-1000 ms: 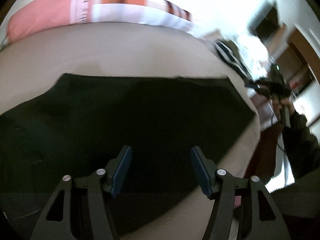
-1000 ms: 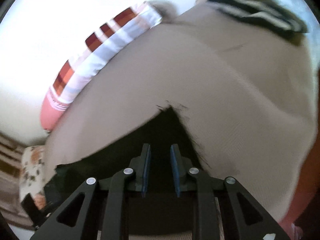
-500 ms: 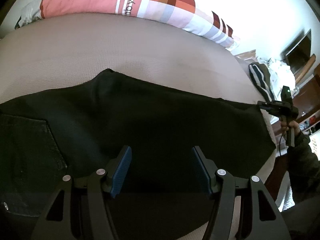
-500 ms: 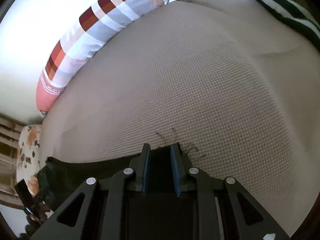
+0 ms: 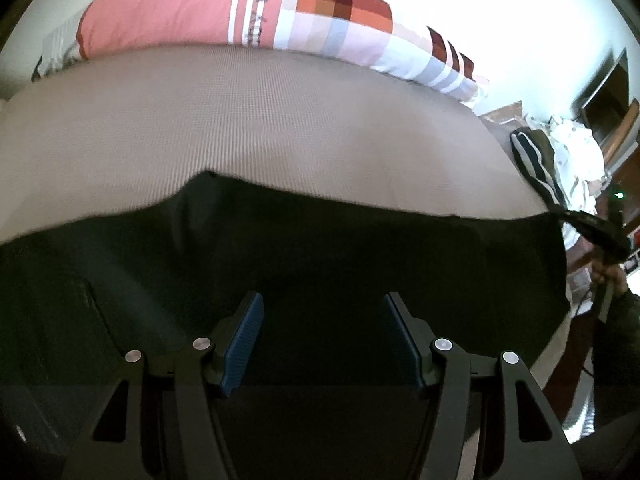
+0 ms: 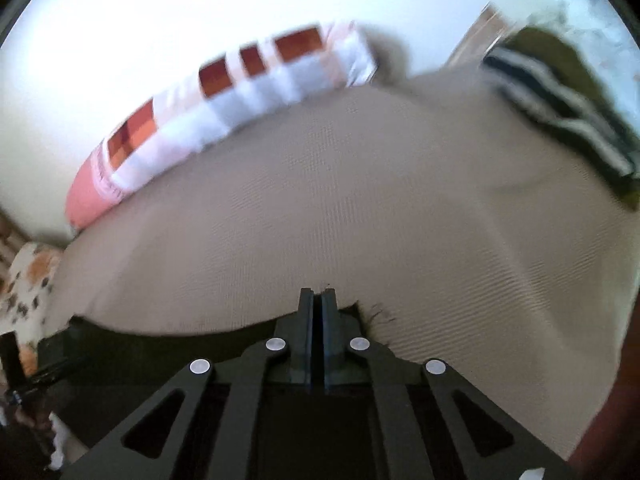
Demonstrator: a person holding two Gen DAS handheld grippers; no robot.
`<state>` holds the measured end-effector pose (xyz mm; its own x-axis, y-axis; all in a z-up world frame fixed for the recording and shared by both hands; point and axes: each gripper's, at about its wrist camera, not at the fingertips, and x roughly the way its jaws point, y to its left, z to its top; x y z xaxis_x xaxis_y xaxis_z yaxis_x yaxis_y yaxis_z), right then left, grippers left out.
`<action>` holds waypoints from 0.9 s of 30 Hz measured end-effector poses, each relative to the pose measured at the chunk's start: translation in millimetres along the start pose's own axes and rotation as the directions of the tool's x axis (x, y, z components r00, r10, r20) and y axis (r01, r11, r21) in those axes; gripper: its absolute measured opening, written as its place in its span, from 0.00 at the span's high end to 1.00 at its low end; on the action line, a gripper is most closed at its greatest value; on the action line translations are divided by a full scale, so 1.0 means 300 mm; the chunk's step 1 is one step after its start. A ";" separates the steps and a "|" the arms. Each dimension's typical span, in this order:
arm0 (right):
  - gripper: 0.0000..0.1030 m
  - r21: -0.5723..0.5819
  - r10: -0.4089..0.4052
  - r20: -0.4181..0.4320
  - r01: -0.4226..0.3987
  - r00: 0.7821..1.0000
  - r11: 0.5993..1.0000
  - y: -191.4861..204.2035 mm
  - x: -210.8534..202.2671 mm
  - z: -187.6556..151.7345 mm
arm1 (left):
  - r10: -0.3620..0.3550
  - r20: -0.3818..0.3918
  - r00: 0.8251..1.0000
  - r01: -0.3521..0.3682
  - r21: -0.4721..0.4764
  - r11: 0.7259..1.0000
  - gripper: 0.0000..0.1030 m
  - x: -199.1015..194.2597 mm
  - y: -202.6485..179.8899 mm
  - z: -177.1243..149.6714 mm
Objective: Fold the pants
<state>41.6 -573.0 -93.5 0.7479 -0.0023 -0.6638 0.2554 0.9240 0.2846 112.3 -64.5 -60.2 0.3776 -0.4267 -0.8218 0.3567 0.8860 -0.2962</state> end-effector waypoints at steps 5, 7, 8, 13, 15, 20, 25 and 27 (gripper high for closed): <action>1.00 0.017 -0.044 -0.066 0.045 0.997 0.999 -0.021 0.118 -0.020 | 0.020 0.009 1.000 -0.020 0.010 1.000 0.39 0.042 0.006 0.023; 0.95 0.053 -0.068 -0.103 0.074 0.992 0.996 -0.036 0.165 -0.031 | 0.039 -0.010 0.999 -0.038 0.016 0.999 0.39 0.074 0.024 0.023; 0.94 0.071 -0.071 -0.116 0.079 0.991 0.994 -0.045 0.175 -0.036 | 0.048 -0.015 0.999 -0.047 0.020 0.999 0.39 0.082 0.025 0.025; 0.80 0.117 -0.127 -0.124 0.141 0.984 0.983 -0.063 0.134 -0.050 | 0.072 0.000 0.997 -0.071 0.062 0.995 0.39 0.101 0.026 0.046; 0.79 0.115 -0.118 -0.104 0.129 0.988 0.985 -0.037 0.084 -0.063 | 0.066 -0.003 0.998 -0.066 0.051 0.996 0.39 0.097 0.029 0.054; 0.75 0.088 -0.077 -0.103 0.086 0.992 0.992 0.047 -0.053 -0.153 | 0.054 0.034 0.998 -0.056 0.064 0.996 0.39 0.029 0.012 0.029; 0.75 0.047 -0.060 -0.142 0.067 0.988 0.997 0.121 -0.136 -0.299 | 0.071 0.039 0.997 -0.076 0.161 0.984 0.39 -0.043 -0.031 -0.053; 0.75 0.038 -0.087 -0.159 0.094 0.983 0.995 0.136 -0.151 -0.364 | 0.070 0.031 0.997 -0.074 0.184 0.980 0.39 -0.066 -0.033 -0.089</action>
<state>-48.8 -493.4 -127.3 0.6160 -0.0214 -0.7875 0.3476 0.9045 0.2473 78.4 -59.9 -54.0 0.4279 -0.3694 -0.8249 0.4791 0.8666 -0.1395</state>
